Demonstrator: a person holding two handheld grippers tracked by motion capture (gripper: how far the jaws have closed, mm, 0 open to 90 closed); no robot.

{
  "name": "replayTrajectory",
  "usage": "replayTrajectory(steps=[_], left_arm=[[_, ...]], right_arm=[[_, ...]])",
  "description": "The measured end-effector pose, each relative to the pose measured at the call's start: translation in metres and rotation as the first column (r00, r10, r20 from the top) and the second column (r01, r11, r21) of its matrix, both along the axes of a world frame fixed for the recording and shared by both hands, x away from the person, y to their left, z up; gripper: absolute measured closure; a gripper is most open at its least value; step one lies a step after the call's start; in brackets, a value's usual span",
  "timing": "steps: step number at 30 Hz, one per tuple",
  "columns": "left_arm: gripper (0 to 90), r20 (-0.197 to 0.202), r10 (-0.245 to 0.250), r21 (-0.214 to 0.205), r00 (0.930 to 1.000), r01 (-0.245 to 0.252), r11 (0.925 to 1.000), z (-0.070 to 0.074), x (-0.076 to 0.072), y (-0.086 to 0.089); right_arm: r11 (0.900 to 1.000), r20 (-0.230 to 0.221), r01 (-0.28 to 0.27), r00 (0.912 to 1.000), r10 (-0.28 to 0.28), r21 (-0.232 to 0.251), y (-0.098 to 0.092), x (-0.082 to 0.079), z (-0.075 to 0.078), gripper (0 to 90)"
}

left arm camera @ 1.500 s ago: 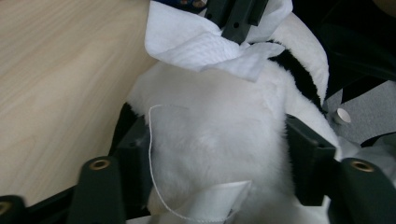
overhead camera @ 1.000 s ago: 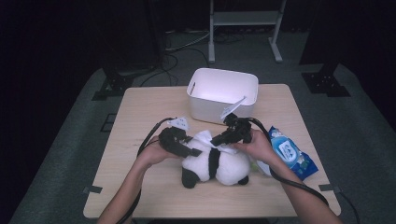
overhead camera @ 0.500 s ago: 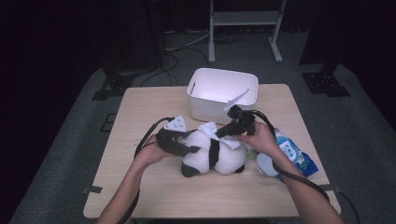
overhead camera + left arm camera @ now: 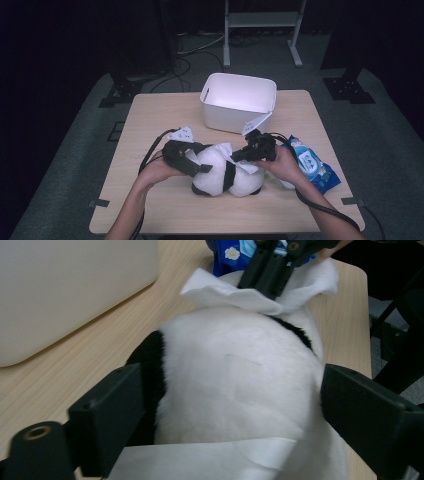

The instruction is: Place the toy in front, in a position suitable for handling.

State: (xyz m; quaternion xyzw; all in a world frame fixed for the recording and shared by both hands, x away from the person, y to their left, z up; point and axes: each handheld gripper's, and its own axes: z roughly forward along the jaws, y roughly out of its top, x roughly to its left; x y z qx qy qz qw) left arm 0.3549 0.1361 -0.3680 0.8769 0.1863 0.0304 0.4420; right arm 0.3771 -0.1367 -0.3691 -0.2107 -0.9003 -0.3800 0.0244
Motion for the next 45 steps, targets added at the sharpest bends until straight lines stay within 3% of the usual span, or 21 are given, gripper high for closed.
replayTrajectory(steps=[4, 5, 8, 12, 13, 16, 20, 21, 25, 32, 36, 45], left_arm=[[14.0, -0.006, -0.032, -0.007, 0.9995, 0.032, 0.9995, -0.002, -0.007, 0.0], [17.1, 0.021, -0.048, 0.005, 0.9986, 0.048, 0.9988, -0.002, -0.013, -0.001], [22.6, 0.054, -0.067, 0.025, 0.9963, 0.066, 0.9975, -0.001, -0.02, -0.001], [24.4, 0.063, -0.07, 0.047, 0.9956, 0.067, 0.9966, 0.0, -0.024, -0.001], [25.2, 0.062, -0.058, 0.054, 0.9964, 0.055, 0.997, -0.001, -0.025, -0.001], [25.5, 0.058, -0.055, 0.048, 0.9968, 0.053, 0.9974, -0.002, -0.025, 0.001], [25.7, 0.057, -0.054, 0.053, 0.9969, 0.051, 0.9973, -0.002, -0.026, 0.001], [25.7, 0.056, -0.056, 0.053, 0.9969, 0.053, 0.9972, -0.002, -0.027, 0.0], [25.8, 0.055, -0.051, 0.051, 0.9972, 0.048, 0.9975, -0.003, -0.027, 0.0], [26.9, 0.054, -0.054, 0.054, 0.9971, 0.051, 0.9972, -0.003, -0.027, 0.001], [26.9, 0.053, -0.055, 0.054, 0.9971, 0.052, 0.9972, -0.003, -0.027, 0.001], [26.9, 0.048, -0.055, 0.05, 0.9973, 0.053, 0.9974, -0.004, -0.028, 0.004]], right_arm=[[0.9996, 0.014, -0.025, 0.9996, 0.025, -0.012, -0.001, -0.013, 0.003, 85.1], [0.9996, 0.011, -0.025, 0.9996, 0.025, -0.014, 0.0, -0.015, 0.004, 85.0], [0.9988, 0.028, -0.047, 0.9985, 0.047, -0.013, 0.003, -0.018, 0.009, 84.9], [0.9985, 0.048, -0.055, 0.9973, 0.055, -0.001, 0.011, -0.021, 0.016, 85.0], [0.998, 0.067, -0.06, 0.9959, 0.061, -0.018, 0.016, -0.021, 0.019, 85.0], [0.998, 0.066, -0.059, 0.996, 0.06, -0.021, 0.017, -0.02, 0.019, 85.0], [0.9988, 0.066, -0.021, 0.9975, 0.024, -0.044, 0.006, -0.019, 0.016, 85.0], [0.9991, 0.055, 0.0, 0.9985, 0.002, -0.043, -0.004, -0.019, 0.013, 85.0], [0.9992, 0.044, 0.038, 0.9983, -0.037, -0.012, -0.023, -0.02, 0.011, 85.0], [0.9967, 0.045, 0.08, 0.9958, -0.079, -0.011, -0.045, -0.021, 0.008, 85.0], [0.9921, 0.017, 0.125, 0.992, -0.125, -0.005, -0.064, -0.018, -0.003, 84.9], [0.9829, -0.033, 0.182, 0.9826, -0.183, -0.03, -0.084, -0.014, -0.024, 84.9]])
